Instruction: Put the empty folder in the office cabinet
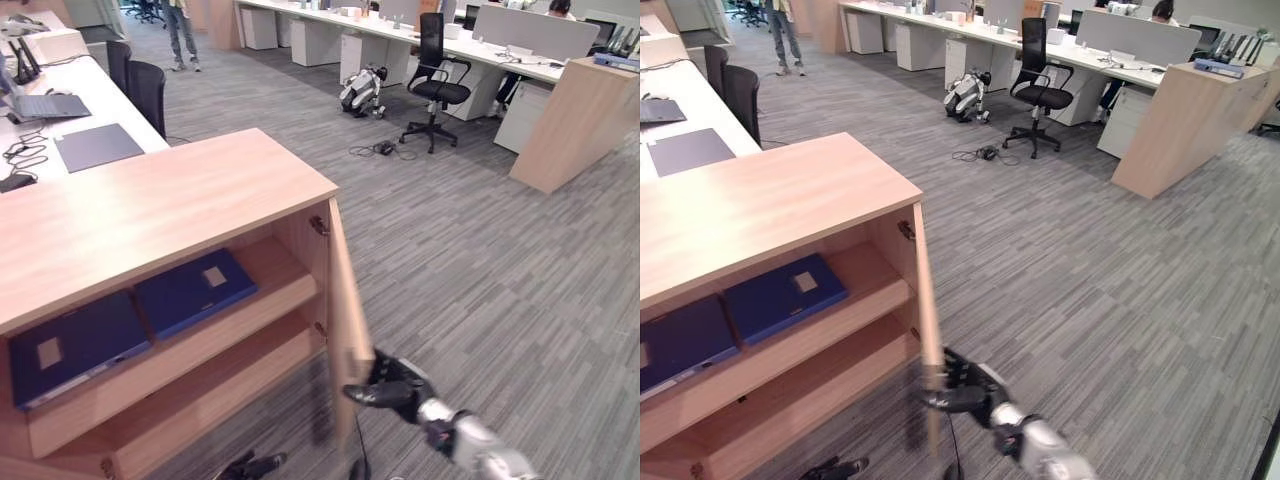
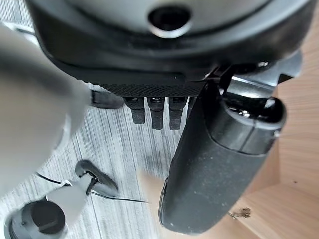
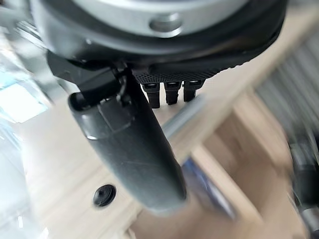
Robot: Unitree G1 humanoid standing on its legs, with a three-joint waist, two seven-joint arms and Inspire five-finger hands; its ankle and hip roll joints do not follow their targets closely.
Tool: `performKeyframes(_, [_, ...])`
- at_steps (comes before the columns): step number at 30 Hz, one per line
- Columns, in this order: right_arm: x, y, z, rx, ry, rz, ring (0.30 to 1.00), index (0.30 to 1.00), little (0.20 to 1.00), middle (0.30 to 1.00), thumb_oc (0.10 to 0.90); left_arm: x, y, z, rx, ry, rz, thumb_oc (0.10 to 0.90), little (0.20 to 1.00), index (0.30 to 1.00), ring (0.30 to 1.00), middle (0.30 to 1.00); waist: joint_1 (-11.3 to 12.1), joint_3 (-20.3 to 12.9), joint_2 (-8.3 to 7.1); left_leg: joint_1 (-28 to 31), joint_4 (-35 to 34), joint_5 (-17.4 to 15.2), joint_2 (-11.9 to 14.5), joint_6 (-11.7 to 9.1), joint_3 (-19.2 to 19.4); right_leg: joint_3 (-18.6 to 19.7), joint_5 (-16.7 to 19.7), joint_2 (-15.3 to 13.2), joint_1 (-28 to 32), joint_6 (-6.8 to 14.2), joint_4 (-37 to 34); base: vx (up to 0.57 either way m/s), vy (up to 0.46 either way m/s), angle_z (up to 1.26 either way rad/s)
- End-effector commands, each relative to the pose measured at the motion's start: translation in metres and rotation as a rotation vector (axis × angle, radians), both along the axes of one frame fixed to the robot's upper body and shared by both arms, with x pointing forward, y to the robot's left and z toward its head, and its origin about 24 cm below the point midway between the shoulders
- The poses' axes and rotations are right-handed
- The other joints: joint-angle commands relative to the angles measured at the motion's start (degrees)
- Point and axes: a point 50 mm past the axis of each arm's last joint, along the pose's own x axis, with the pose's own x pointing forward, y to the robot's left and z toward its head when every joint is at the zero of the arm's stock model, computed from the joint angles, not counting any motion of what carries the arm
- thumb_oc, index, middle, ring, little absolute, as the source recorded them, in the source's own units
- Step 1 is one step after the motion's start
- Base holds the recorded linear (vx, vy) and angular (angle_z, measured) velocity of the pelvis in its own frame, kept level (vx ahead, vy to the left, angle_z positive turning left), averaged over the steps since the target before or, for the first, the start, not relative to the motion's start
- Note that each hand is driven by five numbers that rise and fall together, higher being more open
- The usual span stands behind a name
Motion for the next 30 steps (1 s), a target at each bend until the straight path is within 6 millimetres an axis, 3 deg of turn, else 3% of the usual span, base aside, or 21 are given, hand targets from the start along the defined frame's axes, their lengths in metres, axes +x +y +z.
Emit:
performKeyframes(1, [0.003, 0.055, 0.031, 0.272, -0.062, 0.212, 0.9, 0.9, 0.9, 0.9, 0.8, 0.008, 0.021, 0.007, 0.07, -0.057, -0.004, 0.8, 0.9, 0.9, 0.9, 0.9, 3.67, 3.01, -0.41, 1.75, -2.65, -5.59, -5.42, 3.5, -1.24, 8.28, -1.4, -6.57, 5.09, 6.14, -0.89, -0.05, 0.112, 0.56])
performKeyframes(7, [-0.018, 0.057, 0.006, 0.435, 0.217, -0.023, 0.9, 0.9, 0.9, 0.9, 0.8, 0.003, 0.014, 0.004, 0.051, -0.053, -0.003, 0.8, 0.9, 0.9, 0.9, 0.9, 4.72, 4.15, -1.08, 0.19, -2.65, -5.81, -8.38, 5.78, -4.74, 6.57, 0.75, -10.33, 4.28, 7.63, 1.03, -0.07, 0.189, 0.41])
performKeyframes(9, [-0.019, 0.058, 0.004, 0.442, 0.233, -0.041, 0.9, 0.9, 0.9, 0.9, 0.8, 0.002, 0.013, 0.004, 0.044, -0.054, -0.008, 0.8, 0.9, 0.9, 0.9, 0.9, 4.95, 4.28, -1.13, 0.0, -2.65, -5.81, -8.8, 5.96, -5.24, 6.06, 0.84, -10.81, 4.33, 7.86, 1.26, -0.05, 0.138, 0.81])
performKeyframes(13, [-0.018, 0.045, -0.003, 0.439, 0.259, -0.132, 0.9, 0.9, 0.9, 0.9, 0.8, -0.003, 0.013, 0.004, 0.025, -0.061, -0.019, 0.8, 0.9, 0.9, 0.9, 0.9, 6.83, 4.46, -0.57, -1.48, -2.65, -5.42, -11.27, 6.9, -9.76, 2.97, 0.57, -14.23, 4.54, 8.82, 4.93, -0.04, 0.147, 0.28])
performKeyframes(16, [-0.013, 0.033, -0.005, 0.421, 0.236, -0.197, 0.9, 0.9, 0.9, 0.9, 0.8, -0.003, 0.016, 0.004, 0.032, -0.064, -0.024, 0.8, 0.9, 0.9, 0.9, 0.9, 6.9, 4.51, -0.1, -1.86, -2.65, -5.15, -12.1, 7.24, -12.37, 2.89, 0.41, -15.68, 4.6, 9.0, 8.08, 0.0, 0.067, 0.71])
performKeyframes(17, [-0.01, 0.026, -0.007, 0.394, 0.215, -0.223, 0.9, 0.9, 0.9, 0.9, 0.8, -0.002, 0.018, 0.005, 0.042, -0.068, -0.025, 0.8, 0.9, 0.9, 0.9, 0.9, 6.59, 4.55, 0.09, -1.96, -2.65, -4.85, -12.28, 7.36, -14.09, 4.72, 0.09, -15.75, 4.24, 8.64, 9.76, 0.0, 0.022, 1.12])
performKeyframes(18, [-0.007, 0.02, -0.008, 0.363, 0.193, -0.239, 0.9, 0.9, 0.9, 0.9, 0.8, -0.001, 0.019, 0.005, 0.045, -0.078, -0.023, 0.8, 0.9, 0.9, 0.9, 0.9, 6.28, 4.56, 0.34, -1.98, -2.65, -4.75, -12.34, 7.48, -15.3, 7.68, -0.59, -15.19, 3.45, 8.13, 11.14, -0.02, 0.029, 1.12])
performKeyframes(19, [-0.001, -0.001, -0.014, 0.262, 0.152, -0.288, 0.9, 0.9, 0.9, 0.9, 0.8, -0.001, 0.022, 0.006, 0.057, -0.087, -0.015, 0.8, 0.9, 0.9, 0.9, 0.9, 5.07, 4.34, 1.01, -2.69, -2.65, -3.43, -12.25, 7.76, -17.26, 14.49, -3.36, -11.32, 1.89, 6.14, 10.25, -0.03, 0.021, 1.17])
performKeyframes(21, [0.0, -0.001, -0.014, 0.262, 0.152, -0.288, 0.9, 0.9, 0.9, 0.9, 0.8, -0.001, 0.022, 0.006, 0.057, -0.087, -0.015, 0.8, 0.9, 0.9, 0.9, 0.9, 5.09, 4.19, 1.02, -2.89, -2.65, -3.38, -12.23, 7.76, -17.24, 14.5, -3.26, -11.29, 1.72, 6.12, 10.17, 0.01, -0.005, 0.92])
performKeyframes(22, [-0.003, -0.021, -0.027, 0.174, 0.176, -0.362, 0.9, 0.9, 0.9, 0.9, 0.8, -0.001, 0.024, 0.006, 0.056, -0.085, -0.014, 0.8, 0.9, 0.9, 0.9, 0.9, 3.98, 4.52, 1.19, -2.66, -2.65, -2.79, -12.76, 7.8, -19.99, 21.34, -5.58, -6.73, -0.12, 5.65, 10.3, 0.06, -0.047, 0.97])
performKeyframes(23, [-0.007, -0.032, -0.037, 0.122, 0.215, -0.417, 0.9, 0.9, 0.9, 0.9, 0.8, -0.003, 0.026, 0.006, 0.059, -0.075, -0.013, 0.8, 0.9, 0.9, 0.9, 0.9, 3.74, 4.67, 1.15, -2.8, -2.65, -2.43, -13.06, 7.75, -21.67, 23.0, -5.84, -5.32, -0.82, 5.71, 10.4, 0.09, -0.142, 0.89])
performKeyframes(24, [-0.022, -0.054, -0.058, -0.025, 0.304, -0.5, 0.9, 0.9, 0.9, 0.9, 0.8, -0.008, 0.028, 0.005, 0.062, -0.053, -0.003, 0.8, 0.9, 0.9, 0.9, 0.9, 3.83, 4.74, 0.56, -2.57, -2.65, -2.22, -13.51, 7.52, -23.82, 22.64, -5.77, -4.86, 1.13, 5.55, 8.37, 0.04, -0.123, 0.84])
performKeyframes(25, [-0.022, -0.054, -0.058, -0.025, 0.303, -0.5, 0.9, 0.9, 0.9, 0.9, 0.8, -0.008, 0.028, 0.005, 0.062, -0.053, -0.003, 0.8, 0.9, 0.9, 0.9, 0.9, 3.8, 4.62, 0.56, -2.72, -2.65, -2.16, -13.52, 7.53, -23.84, 22.62, -5.66, -4.86, 1.03, 5.55, 8.27, 0.07, -0.219, 1.03])
performKeyframes(26, [-0.039, -0.079, -0.076, -0.164, 0.4, -0.581, 0.9, 0.9, 0.9, 0.9, 0.8, -0.012, 0.027, 0.004, 0.055, -0.042, 0.006, 0.8, 0.9, 0.9, 0.9, 0.9, 4.25, 4.11, 0.04, -3.01, -2.65, -2.18, -13.51, 7.12, -25.17, 20.97, -5.84, -4.63, 2.78, 5.27, 6.44, 0.04, -0.124, 0.94])
performKeyframes(27, [-0.039, -0.079, -0.076, -0.164, 0.4, -0.581, 0.9, 0.9, 0.9, 0.9, 0.8, -0.012, 0.027, 0.004, 0.055, -0.042, 0.006, 0.8, 0.9, 0.9, 0.9, 0.9, 4.2, 4.13, 0.04, -3.0, -2.65, -2.18, -13.52, 7.12, -25.23, 20.9, -5.83, -4.63, 2.84, 5.27, 6.39, 0.09, -0.253, 0.89])
performKeyframes(28, [-0.058, -0.101, -0.091, -0.265, 0.53, -0.702, 0.9, 0.9, 0.9, 0.9, 0.8, -0.013, 0.024, 0.003, 0.038, -0.033, 0.02, 0.8, 0.9, 0.9, 0.9, 0.9, 4.73, 3.44, -0.06, -3.29, -2.65, -2.03, -12.92, 6.33, -26.41, 19.32, -5.71, -3.99, 4.34, 5.23, 4.27, 0.05, -0.13, 0.73])
performKeyframes(30, [-0.069, -0.11, -0.097, -0.325, 0.587, -0.722, 0.9, 0.9, 0.9, 0.9, 0.8, -0.013, 0.023, 0.002, 0.036, -0.028, 0.017, 0.8, 0.9, 0.9, 0.9, 0.9, 4.83, 3.36, -0.08, -3.27, -2.65, -2.02, -12.71, 6.01, -26.86, 18.67, -5.67, -3.74, 4.95, 5.14, 3.44, 0.04, -0.115, 0.52])
